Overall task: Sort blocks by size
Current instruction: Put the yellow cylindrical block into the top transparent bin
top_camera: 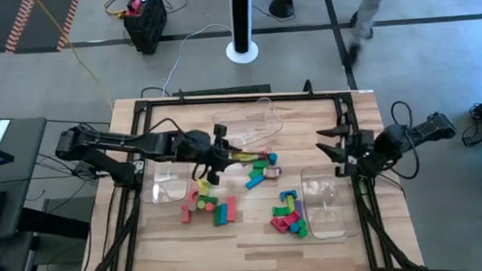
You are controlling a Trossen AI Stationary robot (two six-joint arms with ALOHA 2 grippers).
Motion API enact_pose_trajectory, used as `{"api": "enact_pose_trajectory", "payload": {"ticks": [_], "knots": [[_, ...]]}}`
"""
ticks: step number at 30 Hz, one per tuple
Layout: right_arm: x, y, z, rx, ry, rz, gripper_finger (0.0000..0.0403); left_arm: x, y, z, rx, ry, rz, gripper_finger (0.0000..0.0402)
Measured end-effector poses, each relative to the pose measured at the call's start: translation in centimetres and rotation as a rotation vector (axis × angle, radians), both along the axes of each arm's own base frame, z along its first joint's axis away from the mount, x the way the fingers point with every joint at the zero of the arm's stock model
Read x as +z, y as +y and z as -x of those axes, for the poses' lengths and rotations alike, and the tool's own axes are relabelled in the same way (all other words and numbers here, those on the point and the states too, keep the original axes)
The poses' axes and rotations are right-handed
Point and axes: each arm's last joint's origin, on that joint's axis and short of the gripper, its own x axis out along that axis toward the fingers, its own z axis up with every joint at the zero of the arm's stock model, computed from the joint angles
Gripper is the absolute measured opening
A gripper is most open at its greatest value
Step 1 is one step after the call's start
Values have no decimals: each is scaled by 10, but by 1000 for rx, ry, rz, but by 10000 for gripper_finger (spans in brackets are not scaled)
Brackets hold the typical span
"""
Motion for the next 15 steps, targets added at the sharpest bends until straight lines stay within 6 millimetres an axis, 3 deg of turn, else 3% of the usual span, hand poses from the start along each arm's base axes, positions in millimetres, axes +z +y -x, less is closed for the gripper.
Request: {"api": "enact_pose_trajectory", "payload": {"ticks": [7,12,15], "knots": [[26,0,-53,-114,216,105,240,24,22,13,-68,-124,36,128],[24,3,-87,-152,311,209,244,34,37,24,-106,-175,104,128],[20,1,-94,-168,346,220,244,31,46,29,-85,-175,109,128]]}}
